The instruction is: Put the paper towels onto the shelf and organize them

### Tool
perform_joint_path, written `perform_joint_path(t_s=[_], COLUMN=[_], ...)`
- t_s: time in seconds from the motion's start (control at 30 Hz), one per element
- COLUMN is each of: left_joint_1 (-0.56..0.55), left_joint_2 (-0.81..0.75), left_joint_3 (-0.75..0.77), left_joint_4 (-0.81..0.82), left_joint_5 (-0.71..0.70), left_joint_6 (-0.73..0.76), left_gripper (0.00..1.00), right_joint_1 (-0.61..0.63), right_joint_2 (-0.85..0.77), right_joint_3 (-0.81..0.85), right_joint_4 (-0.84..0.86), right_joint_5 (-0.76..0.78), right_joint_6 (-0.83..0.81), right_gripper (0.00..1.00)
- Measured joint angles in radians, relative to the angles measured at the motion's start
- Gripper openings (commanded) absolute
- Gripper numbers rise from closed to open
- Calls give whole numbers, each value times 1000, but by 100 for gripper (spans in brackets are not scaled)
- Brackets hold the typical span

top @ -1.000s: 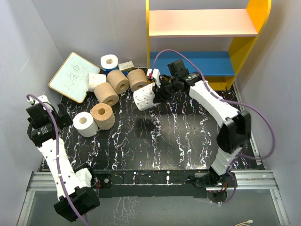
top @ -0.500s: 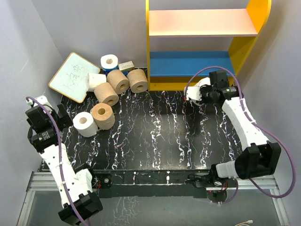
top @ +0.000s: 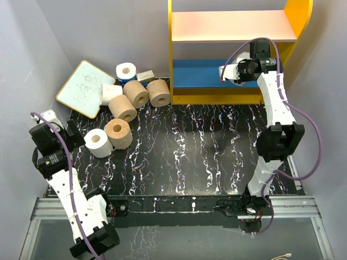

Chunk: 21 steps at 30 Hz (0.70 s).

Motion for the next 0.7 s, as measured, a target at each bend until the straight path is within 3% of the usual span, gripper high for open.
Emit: perform_joint_path(t_s=[0.23, 0.7], left_joint_1=[1, 1], left_joint_2=[-20, -88], left_joint_3=[0, -12], left_joint_4=[0, 4], left_joint_5=[10, 16], left_joint_6=[5, 7], left_gripper=[94, 95], right_joint_1=[0, -111], right_joint_2=[186, 233], right_joint_3=[146, 222], right_joint_4=[-74, -94], right_joint_5=[23, 76], right_joint_6=[-54, -79], right_gripper=[0, 0])
